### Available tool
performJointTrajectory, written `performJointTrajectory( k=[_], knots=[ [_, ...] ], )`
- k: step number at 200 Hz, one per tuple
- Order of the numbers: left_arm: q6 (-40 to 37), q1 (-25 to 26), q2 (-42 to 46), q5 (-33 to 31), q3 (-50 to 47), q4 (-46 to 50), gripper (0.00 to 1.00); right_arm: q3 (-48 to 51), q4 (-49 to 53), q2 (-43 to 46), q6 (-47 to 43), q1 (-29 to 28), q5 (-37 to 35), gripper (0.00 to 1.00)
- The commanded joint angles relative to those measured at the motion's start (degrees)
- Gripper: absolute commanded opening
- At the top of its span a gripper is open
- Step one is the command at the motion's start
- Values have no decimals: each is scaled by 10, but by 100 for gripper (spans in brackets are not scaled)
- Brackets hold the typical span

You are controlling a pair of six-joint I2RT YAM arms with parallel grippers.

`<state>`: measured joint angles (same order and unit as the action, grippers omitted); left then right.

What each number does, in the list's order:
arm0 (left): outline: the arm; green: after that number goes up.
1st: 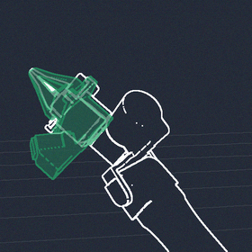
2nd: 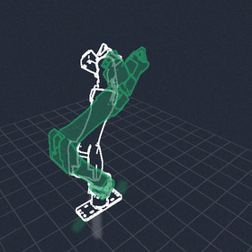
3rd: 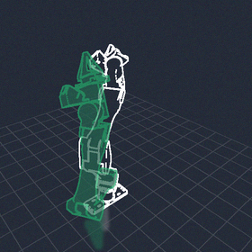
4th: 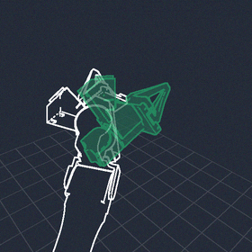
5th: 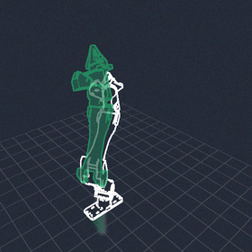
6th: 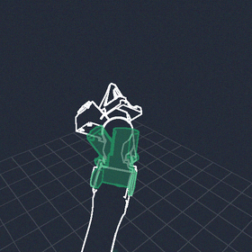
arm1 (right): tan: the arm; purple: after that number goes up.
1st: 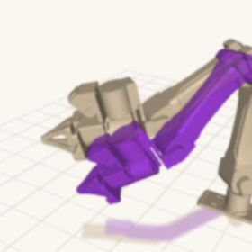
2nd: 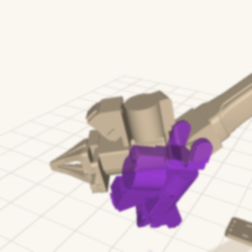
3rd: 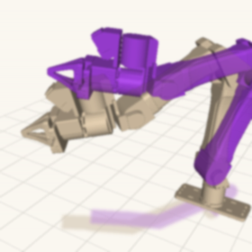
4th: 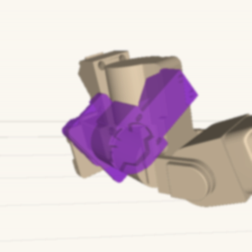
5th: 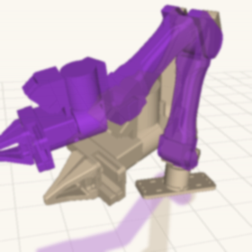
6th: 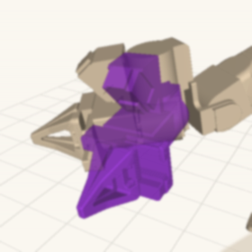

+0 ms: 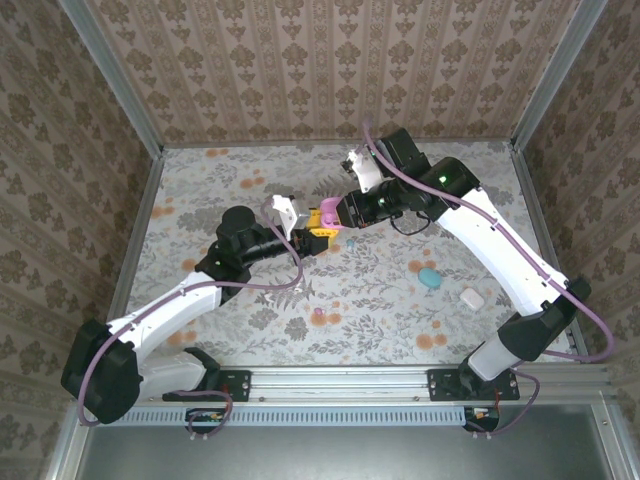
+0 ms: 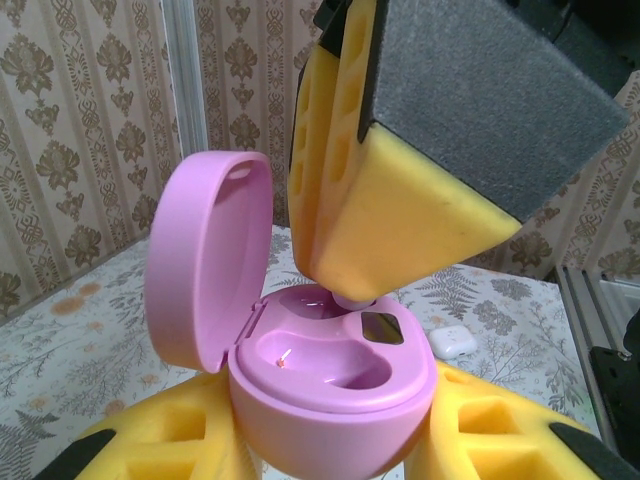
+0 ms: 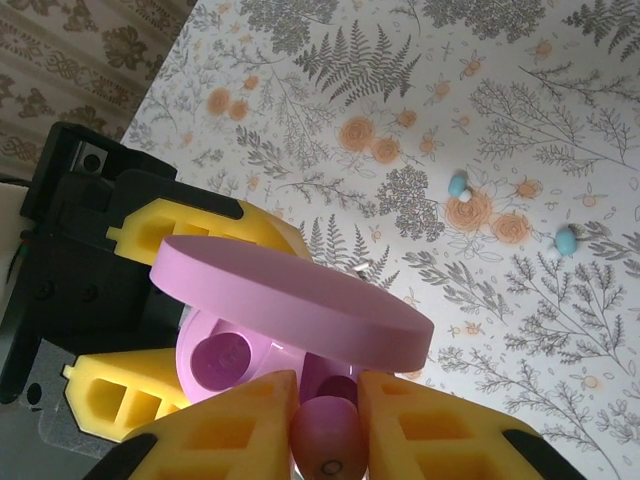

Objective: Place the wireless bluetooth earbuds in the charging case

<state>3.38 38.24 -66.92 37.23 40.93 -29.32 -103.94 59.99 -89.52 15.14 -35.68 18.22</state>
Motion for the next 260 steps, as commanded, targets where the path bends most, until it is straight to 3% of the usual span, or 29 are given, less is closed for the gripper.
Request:
performJointTrajectory(
  k=[1,65,107,187,225,260],
  knots=[
    [1,8,1,9,24,-34,33,-4,9,-10,-10,-7,-1,25],
    [1,7,1,5,24,-34,33,-7,1,-1,-11,-7,11,30],
    [0,8,4,3,23,-33,33,-12,12,2,-7,-6,-25,33],
    [-9,7,15,-34,13,-35,33,11,-29,54,51,12,-28,38],
    [-15,6,25,-61,4,-32,33,70,-87,108,108,31,-42,39],
    [-14,-12,50,-96,-18,-26,32,217,-148,161,214,73,-40,39]
  ],
)
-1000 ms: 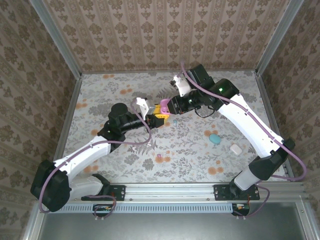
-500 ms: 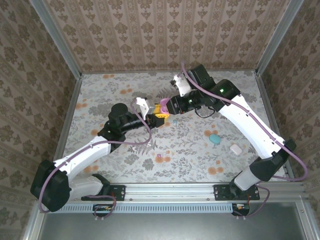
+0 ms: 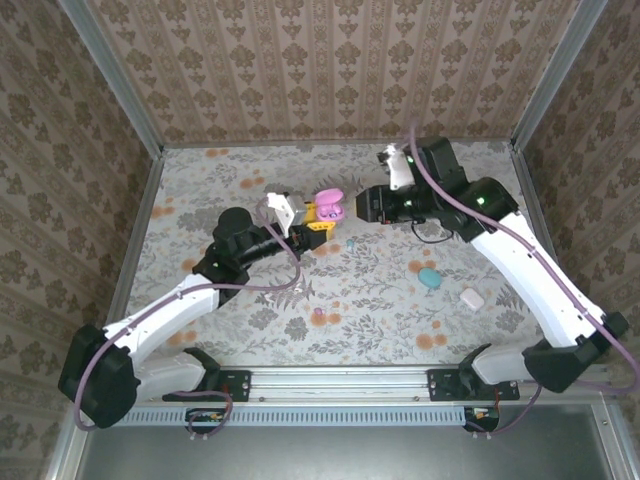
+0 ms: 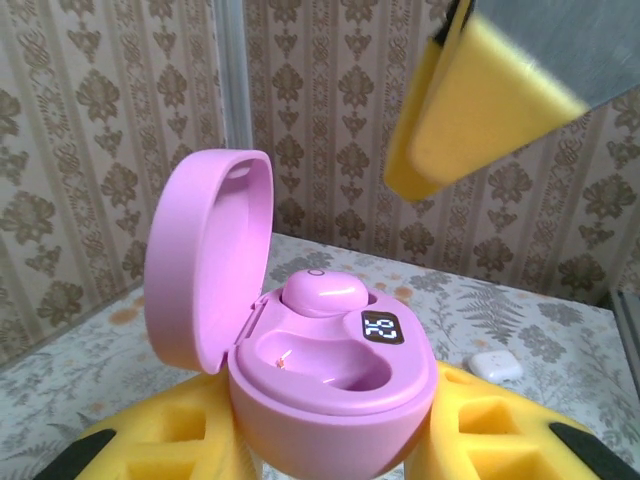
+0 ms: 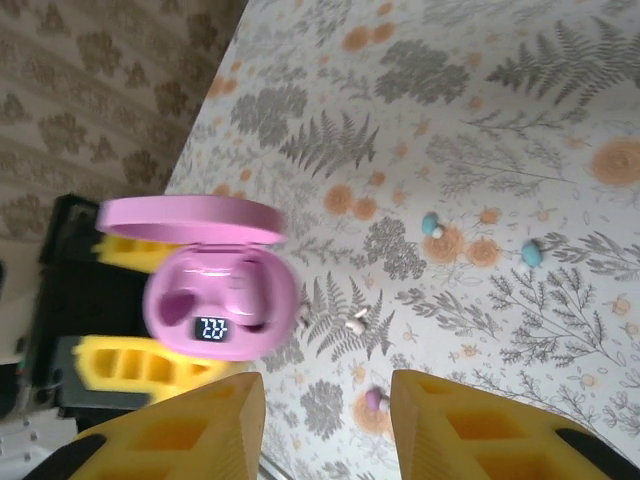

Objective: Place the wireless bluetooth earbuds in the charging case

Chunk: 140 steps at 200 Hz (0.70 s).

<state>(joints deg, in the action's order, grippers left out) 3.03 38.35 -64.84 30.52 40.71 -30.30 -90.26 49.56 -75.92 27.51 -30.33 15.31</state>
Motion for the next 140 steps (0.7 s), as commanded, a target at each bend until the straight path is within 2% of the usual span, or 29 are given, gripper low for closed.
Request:
performJointTrajectory(
  k=[1,31,59,79,107,140],
  knots=[
    [-10,-14,31,-31,-17,-17,32,83,-45,25,92,19,-10,39],
    [-13,-37,92,-63,-44,0,33,202,-88,-4,146,12,59,35],
    [-31,-51,158,-80,-49,65,33,245,-128,-86,156,-54,69,37],
    [-34,-55,198,-89,-56,92,33,231,-144,-158,144,-101,76,37],
    [-33,-56,240,-95,-59,120,33,172,-91,-248,98,-157,38,37],
    [-33,-56,269,-96,-61,137,33,137,-71,-308,82,-198,10,37]
  ],
)
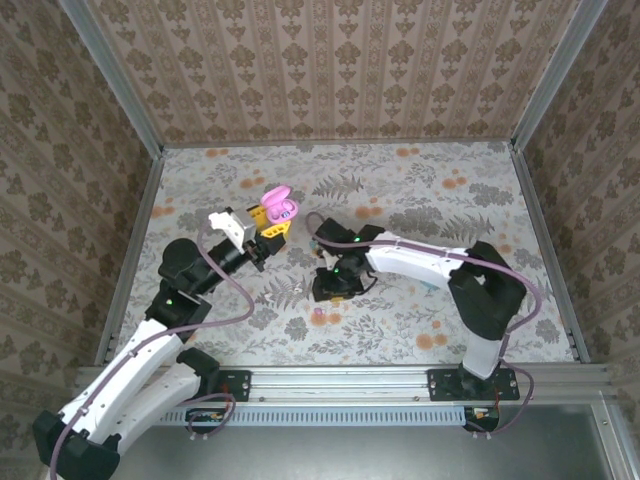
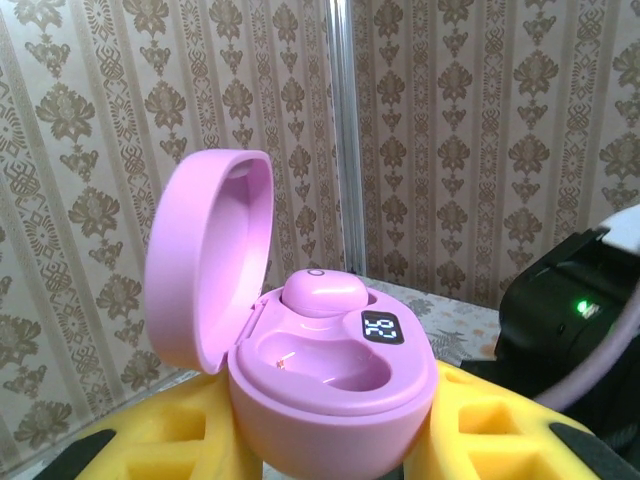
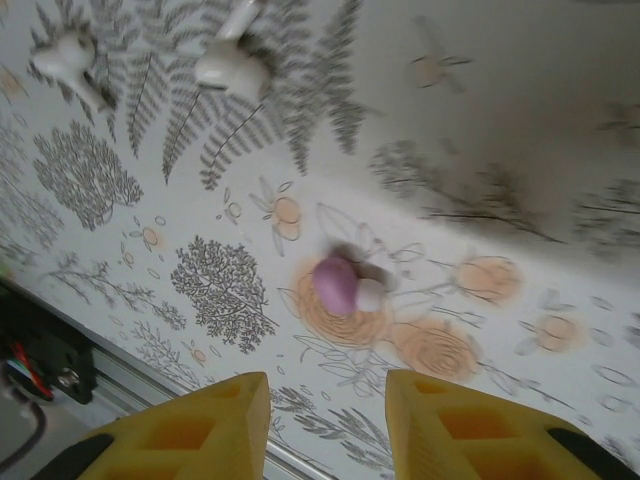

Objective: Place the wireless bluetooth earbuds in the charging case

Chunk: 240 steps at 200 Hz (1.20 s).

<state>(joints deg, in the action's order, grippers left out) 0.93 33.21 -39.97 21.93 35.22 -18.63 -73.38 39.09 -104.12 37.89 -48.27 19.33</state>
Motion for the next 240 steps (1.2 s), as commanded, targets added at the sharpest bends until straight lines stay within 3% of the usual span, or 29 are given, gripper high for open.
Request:
performJointTrajectory(
  k=[1,48,240],
  knots=[
    [-12,-4,20,-11,-6,21,33,-32,34,-27,-22,-19,-31,37],
    [-12,-4,41,-11,-6,36,33,-57,48,-68,-22,-50,-50,35],
    [-4,-3,33,-5,-9,32,33,-91,78,-128,-41,-53,-102,34]
  ],
)
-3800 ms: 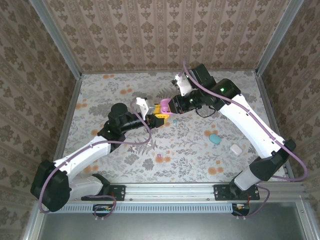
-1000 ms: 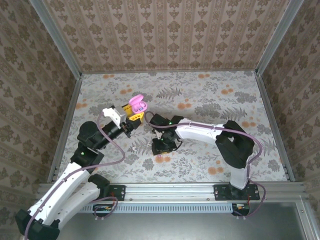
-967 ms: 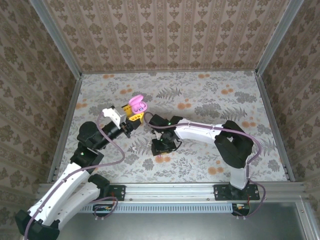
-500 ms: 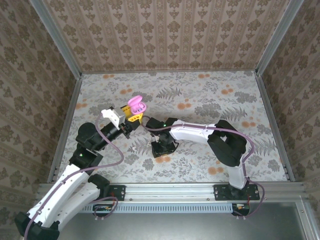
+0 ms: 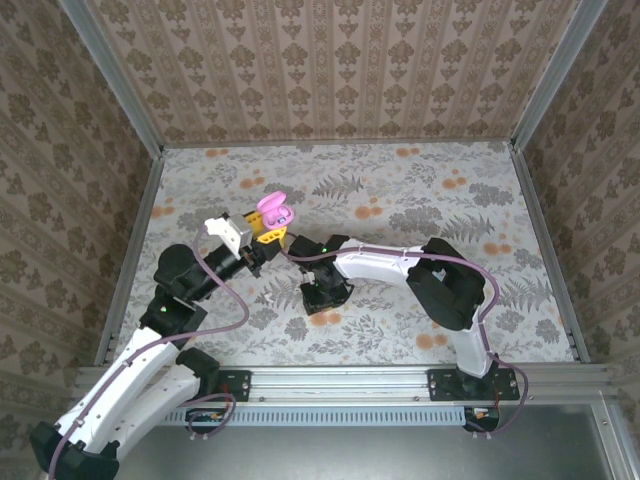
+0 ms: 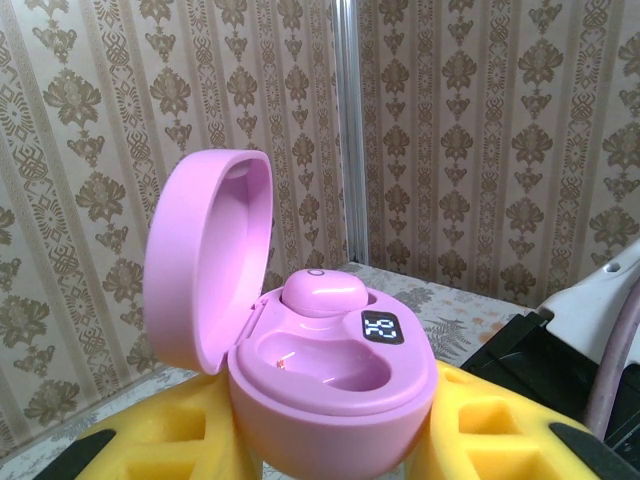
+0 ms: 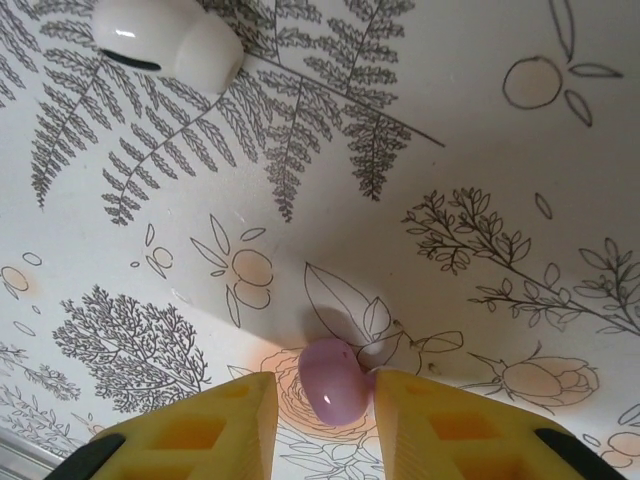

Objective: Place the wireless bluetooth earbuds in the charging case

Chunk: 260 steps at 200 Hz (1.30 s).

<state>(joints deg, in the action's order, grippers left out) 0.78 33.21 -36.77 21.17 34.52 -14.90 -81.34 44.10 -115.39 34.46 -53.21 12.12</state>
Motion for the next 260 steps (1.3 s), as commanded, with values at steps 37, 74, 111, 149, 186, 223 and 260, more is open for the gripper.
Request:
performJointTrajectory(
  k=[37,74,111,149,186,223,260],
  knots=[
    [-2,-4,-6,3,-1,-8,33,-15,32,-19,-9,-3,-42,33],
    [0,-3,-12,5,-1,-12,33,-18,32,-21,-12,-3,-47,30],
    [-1,-4,-15,4,-1,-13,33,-23,33,-26,-17,-2,-52,28],
    [-1,-3,-21,7,2,-14,33,-31,38,-34,-21,-2,-52,28],
    [0,-3,-22,7,2,-14,33,-34,39,-37,-27,-2,-53,25],
    [1,-3,-24,5,3,-13,33,-26,30,-19,-24,-1,-60,22],
    [-2,-3,-43,11,10,-15,33,14,9,66,-3,26,-65,22]
  ],
)
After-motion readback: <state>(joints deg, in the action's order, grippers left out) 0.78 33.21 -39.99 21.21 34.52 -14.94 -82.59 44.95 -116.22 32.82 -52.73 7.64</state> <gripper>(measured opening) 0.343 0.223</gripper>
